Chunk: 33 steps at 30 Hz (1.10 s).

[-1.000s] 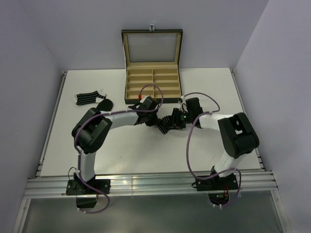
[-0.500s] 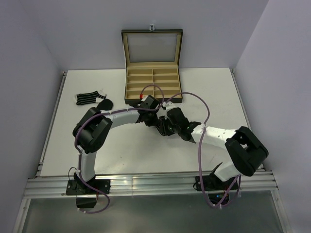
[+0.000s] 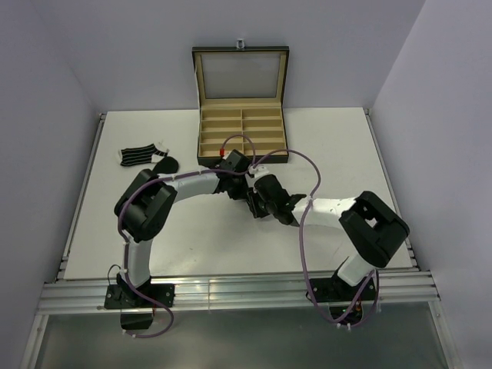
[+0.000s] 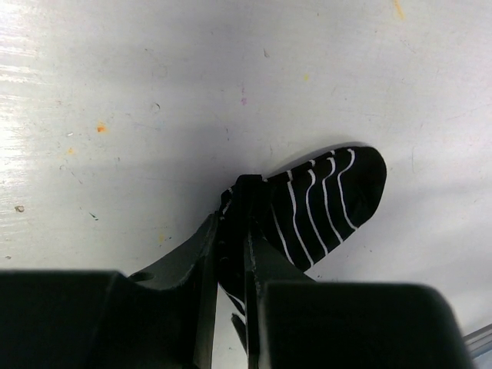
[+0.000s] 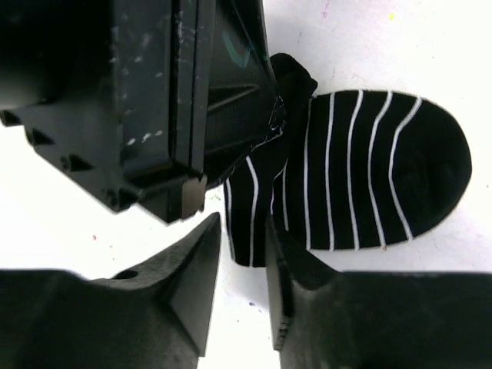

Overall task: Roll the socks
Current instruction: Roll the sock at the center of the board.

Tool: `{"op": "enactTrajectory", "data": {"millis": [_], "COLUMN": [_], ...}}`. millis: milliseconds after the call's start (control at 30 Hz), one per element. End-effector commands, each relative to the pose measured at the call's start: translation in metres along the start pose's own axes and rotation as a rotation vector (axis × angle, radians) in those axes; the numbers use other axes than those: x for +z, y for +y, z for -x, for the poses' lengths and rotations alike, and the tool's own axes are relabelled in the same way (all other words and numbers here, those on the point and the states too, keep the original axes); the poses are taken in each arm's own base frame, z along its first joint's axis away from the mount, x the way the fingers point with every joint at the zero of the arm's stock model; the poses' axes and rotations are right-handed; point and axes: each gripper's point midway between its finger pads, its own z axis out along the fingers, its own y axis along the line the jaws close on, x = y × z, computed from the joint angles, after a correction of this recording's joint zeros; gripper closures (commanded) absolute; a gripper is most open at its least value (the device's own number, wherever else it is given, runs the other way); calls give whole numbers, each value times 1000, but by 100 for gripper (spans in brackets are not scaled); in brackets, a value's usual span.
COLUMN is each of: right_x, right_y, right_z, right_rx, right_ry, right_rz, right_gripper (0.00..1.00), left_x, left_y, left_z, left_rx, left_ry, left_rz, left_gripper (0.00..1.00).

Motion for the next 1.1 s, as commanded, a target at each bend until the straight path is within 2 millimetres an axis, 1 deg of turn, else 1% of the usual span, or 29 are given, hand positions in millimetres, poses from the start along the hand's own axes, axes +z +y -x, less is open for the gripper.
{"op": "enactTrajectory", "data": {"millis": [0, 33, 67, 167, 200, 267, 300, 333, 367, 400, 433, 467, 500, 533, 567, 600, 633, 667, 700, 733, 767, 800, 833, 867, 900, 933, 967, 1033, 1067], "right_x": [8, 11, 12, 20, 20, 21, 20, 20, 19, 18, 17, 16, 14, 10, 9, 9, 5, 5, 3, 6, 0, 0, 1, -2, -2, -1, 2, 3, 7], "right_y": [4, 2, 2, -4, -4, -5, -1, 1, -3, -3, 5, -3, -3, 7, 5, -3, 5, 4, 5, 1, 8, 8, 3, 7, 7, 3, 1, -1, -4], "right_z": [6, 1, 2, -7, -10, -13, -14, -15, -16, -16, -16, -18, -17, -15, -17, -13, -13, -14, -14, -12, -14, -13, -5, -13, -12, -5, -11, -15, -16], "right_rx": [-19, -18, -17, -20, -10, -4, 3, 25, 54, 76, 118, 163, 197, 237, 269, 326, 352, 378, 404, 453, 481, 531, 554, 593, 645, 661, 691, 723, 732], "right_ry": [-4, 13, 18, 71, 82, 95, 103, 110, 119, 127, 139, 150, 154, 166, 177, 172, 187, 197, 207, 206, 228, 239, 208, 252, 265, 237, 258, 289, 299], "right_rz": [-8, -13, -23, -59, -64, -63, -36, -19, -8, 18, 83, 104, 132, 220, 248, 262, 343, 372, 410, 437, 517, 543, 569, 635, 651, 678, 683, 689, 678], "right_gripper": [64, 65, 66, 75, 86, 96, 100, 100, 100, 100, 100, 100, 100, 100, 100, 100, 100, 100, 100, 100, 100, 100, 100, 100, 100, 100, 100, 100, 100], "left_x": [11, 11, 11, 11, 11, 8, 6, 6, 2, 0, -4, -5, -7, -9, -12, -14, -17, -19, -20, -23, -24, -25, -25, -28, -29, -30, -30, -29, -28], "left_y": [43, 44, 44, 42, 41, 43, 43, 46, 46, 45, 46, 47, 47, 46, 45, 44, 44, 43, 37, 38, 37, 33, 36, 33, 31, 33, 32, 34, 34], "left_z": [-27, -28, -29, -30, -30, -28, -27, -27, -22, -20, -18, -15, -13, -11, -9, -8, -9, -8, -5, -7, -7, -4, -7, -6, -3, -6, -8, -10, -11], "left_rx": [26, 26, 24, 14, 11, 1, -10, -19, -32, -49, -59, -71, -83, -87, -93, -103, -108, -114, -120, -122, -124, -123, -121, -119, -116, -113, -112, -113, -112], "left_ry": [81, 85, 89, 92, 89, 77, 65, 60, 47, 39, 29, 20, 13, 6, -5, -12, -14, -19, -32, -33, -38, -53, -50, -57, -72, -73, -65, -62, -57], "left_rz": [140, 139, 138, 126, 121, 120, 119, 115, 104, 95, 83, 79, 72, 66, 51, 43, 29, 19, -9, -22, -31, -56, -58, -79, -99, -102, -113, -116, -115], "left_gripper": [92, 92, 91, 90, 88, 79, 74, 65, 62, 58, 49, 45, 41, 34, 32, 30, 24, 23, 22, 19, 18, 17, 17, 18, 18, 18, 19, 21, 21]}}
